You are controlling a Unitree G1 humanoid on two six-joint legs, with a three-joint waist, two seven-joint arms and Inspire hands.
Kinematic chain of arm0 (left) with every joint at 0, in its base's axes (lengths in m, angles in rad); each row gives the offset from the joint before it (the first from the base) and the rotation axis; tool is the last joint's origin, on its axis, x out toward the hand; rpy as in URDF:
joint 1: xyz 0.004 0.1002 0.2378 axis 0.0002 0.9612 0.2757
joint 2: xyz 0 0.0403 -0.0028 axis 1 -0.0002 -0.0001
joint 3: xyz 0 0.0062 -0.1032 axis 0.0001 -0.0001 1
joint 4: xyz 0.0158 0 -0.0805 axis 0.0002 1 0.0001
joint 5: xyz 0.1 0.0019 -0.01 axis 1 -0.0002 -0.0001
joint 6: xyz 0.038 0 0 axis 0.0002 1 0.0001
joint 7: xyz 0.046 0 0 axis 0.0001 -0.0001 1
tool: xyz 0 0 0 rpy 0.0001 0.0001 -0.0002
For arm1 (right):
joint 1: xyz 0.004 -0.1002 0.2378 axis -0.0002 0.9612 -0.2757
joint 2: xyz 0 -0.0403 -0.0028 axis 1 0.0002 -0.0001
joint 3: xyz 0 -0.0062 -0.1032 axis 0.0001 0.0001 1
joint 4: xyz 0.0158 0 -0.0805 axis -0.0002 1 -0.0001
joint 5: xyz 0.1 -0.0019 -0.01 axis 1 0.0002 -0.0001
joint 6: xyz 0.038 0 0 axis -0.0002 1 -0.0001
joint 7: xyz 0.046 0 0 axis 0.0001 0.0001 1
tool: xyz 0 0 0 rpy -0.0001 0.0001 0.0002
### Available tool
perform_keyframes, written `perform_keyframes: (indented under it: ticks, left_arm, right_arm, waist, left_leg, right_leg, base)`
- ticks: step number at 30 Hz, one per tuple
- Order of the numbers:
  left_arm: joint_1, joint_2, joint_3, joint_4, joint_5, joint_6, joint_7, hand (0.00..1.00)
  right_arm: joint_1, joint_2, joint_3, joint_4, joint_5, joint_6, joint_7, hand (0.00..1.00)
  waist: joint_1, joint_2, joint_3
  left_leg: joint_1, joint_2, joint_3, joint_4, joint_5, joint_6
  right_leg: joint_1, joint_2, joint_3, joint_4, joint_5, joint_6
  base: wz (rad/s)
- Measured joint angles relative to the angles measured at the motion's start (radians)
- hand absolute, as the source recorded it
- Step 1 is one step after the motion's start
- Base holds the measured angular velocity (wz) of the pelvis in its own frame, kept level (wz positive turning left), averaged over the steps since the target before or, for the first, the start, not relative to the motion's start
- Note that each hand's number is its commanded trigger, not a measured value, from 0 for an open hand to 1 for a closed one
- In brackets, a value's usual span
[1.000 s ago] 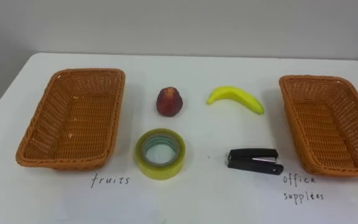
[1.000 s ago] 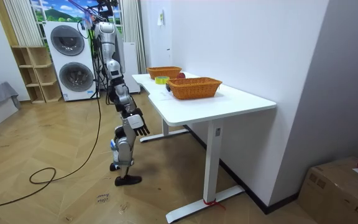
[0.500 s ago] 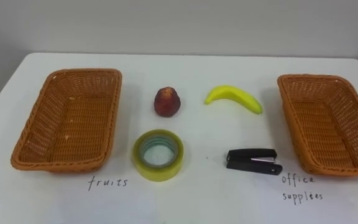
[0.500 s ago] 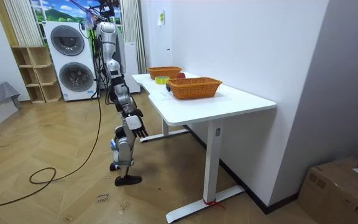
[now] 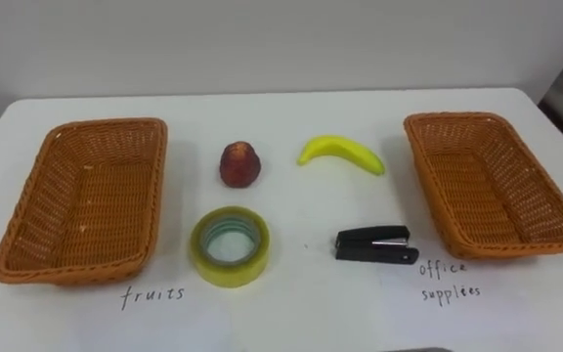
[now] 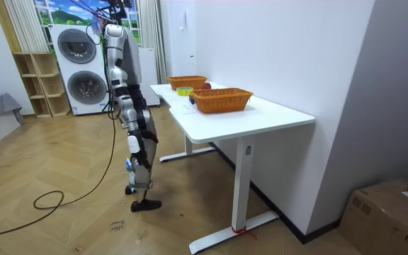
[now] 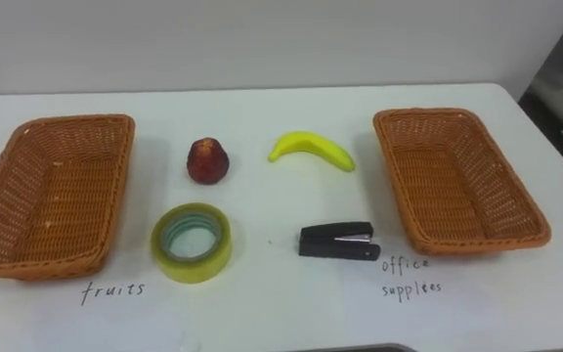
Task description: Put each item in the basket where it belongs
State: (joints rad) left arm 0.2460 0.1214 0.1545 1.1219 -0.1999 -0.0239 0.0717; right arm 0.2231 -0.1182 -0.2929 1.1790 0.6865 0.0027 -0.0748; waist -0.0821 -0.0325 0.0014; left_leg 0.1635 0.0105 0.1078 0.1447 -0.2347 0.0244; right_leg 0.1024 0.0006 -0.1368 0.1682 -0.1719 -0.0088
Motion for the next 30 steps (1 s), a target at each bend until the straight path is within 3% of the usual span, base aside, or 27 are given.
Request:
perform_keyframes:
  ticks: [5, 8, 17, 23, 30]
  left_arm:
    - [0.011, 0.026, 0.021, -0.008, 0.017, -0.004, 0.025, 0.0]
    - [0.018, 0.028, 0.022, -0.006, 0.017, -0.003, 0.048, 0.0]
    - [0.032, 0.029, 0.037, -0.053, 0.057, -0.001, 0.056, 0.0]
    - [0.03, 0.029, 0.037, -0.064, 0.087, -0.001, 0.056, 0.0]
    - [0.066, 0.028, 0.036, -0.103, 0.086, 0.003, 0.056, 0.0]
  right_arm:
    - [0.004, -0.011, -0.086, -0.189, -0.029, -0.014, -0.158, 0.0]
    - [-0.017, -0.016, -0.113, -0.23, -0.028, -0.047, -0.247, 0.0]
    - [0.012, -0.026, -0.211, -0.595, -0.023, -0.068, -0.528, 0.0]
    - [-0.007, -0.046, -0.231, -0.771, -0.035, -0.124, -0.672, 0.0]
    - [-0.008, -0.066, -0.238, -0.926, -0.052, -0.126, -0.758, 0.0]
  waist:
    - [-0.013, -0.013, 0.0001]
    - [-0.023, -0.017, -0.0007]
    - [-0.035, -0.014, -0.0022]
    - [-0.048, -0.015, 0.0006]
    - [-0.047, -0.015, -0.0032]
  left_leg:
    - [-0.002, 0.004, 0.031, -0.004, 0.0, 0.0]
    - [-0.002, 0.003, 0.032, -0.01, 0.0, 0.0]
    - [-0.014, 0.001, 0.032, -0.01, 0.0, 0.0]
    - [-0.018, 0.0, 0.033, -0.011, 0.0, 0.0]
    - [-0.043, -0.002, 0.03, -0.009, 0.001, 0.002]
  right_leg:
    - [-0.017, 0.004, 0.014, 0.005, 0.0, -0.001]
    - [-0.019, 0.004, 0.021, 0.005, 0.0, -0.001]
    - [-0.037, 0.004, 0.026, 0.019, -0.001, 0.0]
    - [-0.039, 0.002, 0.026, 0.018, -0.004, 0.002]
    - [-0.075, 0.004, 0.047, 0.039, -0.006, 0.001]
  base:
    - [-0.13]
    - [-0.03]
    - [-0.03]
    - [0.0]
    - [-0.03]
